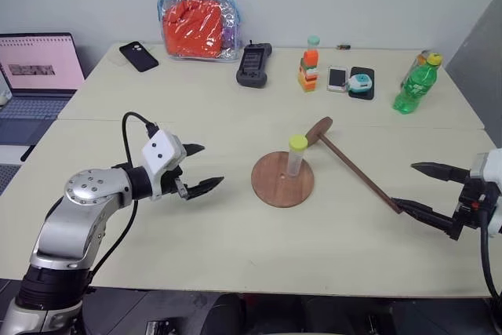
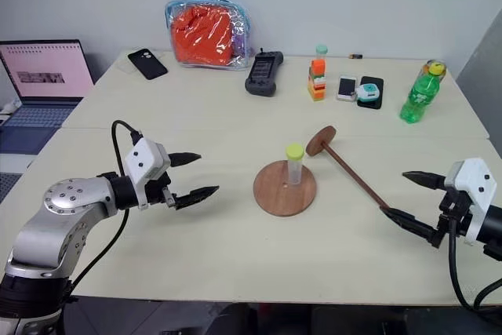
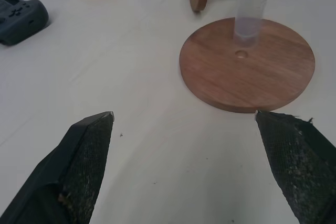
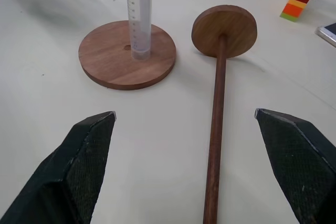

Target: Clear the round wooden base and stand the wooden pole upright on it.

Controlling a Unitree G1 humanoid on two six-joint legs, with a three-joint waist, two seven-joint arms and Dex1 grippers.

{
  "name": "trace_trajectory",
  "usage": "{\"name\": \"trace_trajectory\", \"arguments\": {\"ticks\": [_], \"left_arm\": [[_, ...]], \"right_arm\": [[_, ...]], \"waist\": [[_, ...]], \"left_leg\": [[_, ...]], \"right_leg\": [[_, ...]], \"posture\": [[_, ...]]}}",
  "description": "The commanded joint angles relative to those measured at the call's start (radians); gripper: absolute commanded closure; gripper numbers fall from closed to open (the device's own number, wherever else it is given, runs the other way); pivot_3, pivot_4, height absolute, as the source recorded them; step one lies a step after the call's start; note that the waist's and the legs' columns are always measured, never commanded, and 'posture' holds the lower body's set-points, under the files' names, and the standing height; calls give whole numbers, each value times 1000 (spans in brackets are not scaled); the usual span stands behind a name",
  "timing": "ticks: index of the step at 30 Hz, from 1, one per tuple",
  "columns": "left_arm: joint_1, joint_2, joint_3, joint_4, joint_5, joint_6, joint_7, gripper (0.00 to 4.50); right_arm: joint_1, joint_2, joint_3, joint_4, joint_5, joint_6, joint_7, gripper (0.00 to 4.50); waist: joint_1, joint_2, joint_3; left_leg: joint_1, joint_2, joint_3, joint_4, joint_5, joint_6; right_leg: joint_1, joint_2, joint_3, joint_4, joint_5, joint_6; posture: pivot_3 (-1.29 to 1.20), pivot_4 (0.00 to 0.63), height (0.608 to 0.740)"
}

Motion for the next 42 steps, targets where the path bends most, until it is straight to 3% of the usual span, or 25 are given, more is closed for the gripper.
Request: {"name": "trace_trajectory", "arguments": {"ticks": [1,15,29,42], "left_arm": [[-15,0,20,-28,-11,-15,5,0],[-84,-23,-59,31,-27,-75,-96,0],[-439,-288,-313,509,140,-291,-207,0],[-633,-532,-337,905,206,-471,-246,0]], "right_arm": [[-25,20,-19,-9,-15,-22,-21,36],[-7,58,-28,-77,-7,10,-50,36],[103,107,-72,-337,120,157,-174,36],[191,150,-101,-409,136,161,-229,36]], "waist": [[0,0,0],[1,0,0],[21,-1,0],[23,-3,1]], "left_leg": [[0,0,0,0,0,0],[0,0,0,0,0,0],[-1,-2,1,2,0,0],[-2,-12,-1,2,0,0]], "right_leg": [[0,0,0,0,0,0],[0,0,0,0,0,0],[0,0,-2,1,0,0],[0,-2,-2,1,0,1]], "posture": [[0,150,740],[0,150,740],[0,150,740],[0,150,740]]}}
